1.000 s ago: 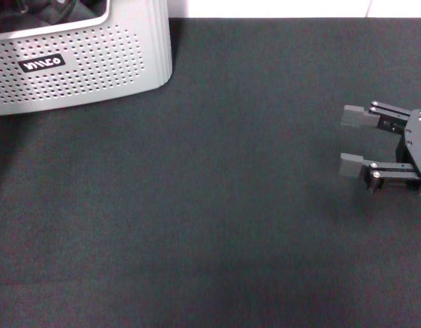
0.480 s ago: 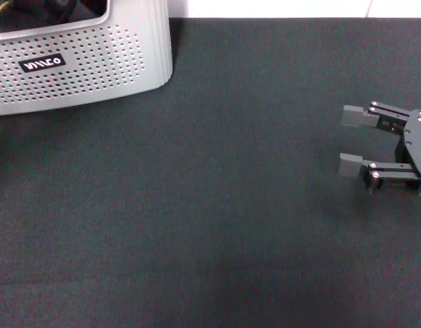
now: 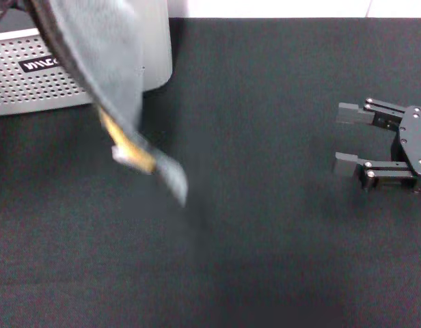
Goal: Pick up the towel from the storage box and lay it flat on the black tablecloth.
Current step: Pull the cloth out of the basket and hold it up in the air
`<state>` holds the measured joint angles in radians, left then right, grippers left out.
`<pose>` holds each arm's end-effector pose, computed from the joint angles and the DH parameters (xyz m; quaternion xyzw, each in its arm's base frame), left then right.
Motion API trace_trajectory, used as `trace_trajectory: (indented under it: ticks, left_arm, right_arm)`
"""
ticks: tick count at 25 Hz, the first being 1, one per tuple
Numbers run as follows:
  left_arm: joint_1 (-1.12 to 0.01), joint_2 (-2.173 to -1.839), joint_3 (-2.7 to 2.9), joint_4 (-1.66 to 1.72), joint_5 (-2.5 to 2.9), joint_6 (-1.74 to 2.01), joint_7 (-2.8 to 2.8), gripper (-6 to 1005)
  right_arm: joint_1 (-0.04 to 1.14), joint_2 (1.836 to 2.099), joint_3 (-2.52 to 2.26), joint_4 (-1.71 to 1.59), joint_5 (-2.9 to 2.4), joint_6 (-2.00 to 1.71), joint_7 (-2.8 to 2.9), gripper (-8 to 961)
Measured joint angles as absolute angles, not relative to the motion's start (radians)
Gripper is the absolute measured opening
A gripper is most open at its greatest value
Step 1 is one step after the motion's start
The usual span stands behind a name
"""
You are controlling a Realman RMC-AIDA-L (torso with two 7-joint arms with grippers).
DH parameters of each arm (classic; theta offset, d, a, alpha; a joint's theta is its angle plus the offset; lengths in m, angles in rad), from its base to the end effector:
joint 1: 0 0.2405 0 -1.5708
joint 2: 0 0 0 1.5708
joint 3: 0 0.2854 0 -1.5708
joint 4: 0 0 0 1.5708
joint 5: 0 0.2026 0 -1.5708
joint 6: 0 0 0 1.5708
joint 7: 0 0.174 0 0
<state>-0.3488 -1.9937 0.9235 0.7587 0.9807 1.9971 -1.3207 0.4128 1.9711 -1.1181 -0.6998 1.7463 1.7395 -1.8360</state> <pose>-0.2001 0.2878 0.0982 -0.7869 0.0040 -0.6016 0.1374 0.2250 0.3113 -0.0006 -0.9166 0.1020 0.3821 0.0584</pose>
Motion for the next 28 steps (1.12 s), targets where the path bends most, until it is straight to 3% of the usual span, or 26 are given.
trace_trajectory:
  ticks: [10, 28]
  left_arm:
    - [-0.328, -1.981, 1.065, 0.927, 0.869, 2.035, -1.415, 16]
    - [-0.358, -1.982, 1.073, 0.902, 0.926, 2.034, -1.408, 15]
  right_arm:
    - [0.416, 1.972, -1.12, -0.7, 1.746, 1.74, -1.837, 868]
    - [0.484, 1.993, -1.139, -0.702, 1.737, 1.748, -1.873, 868]
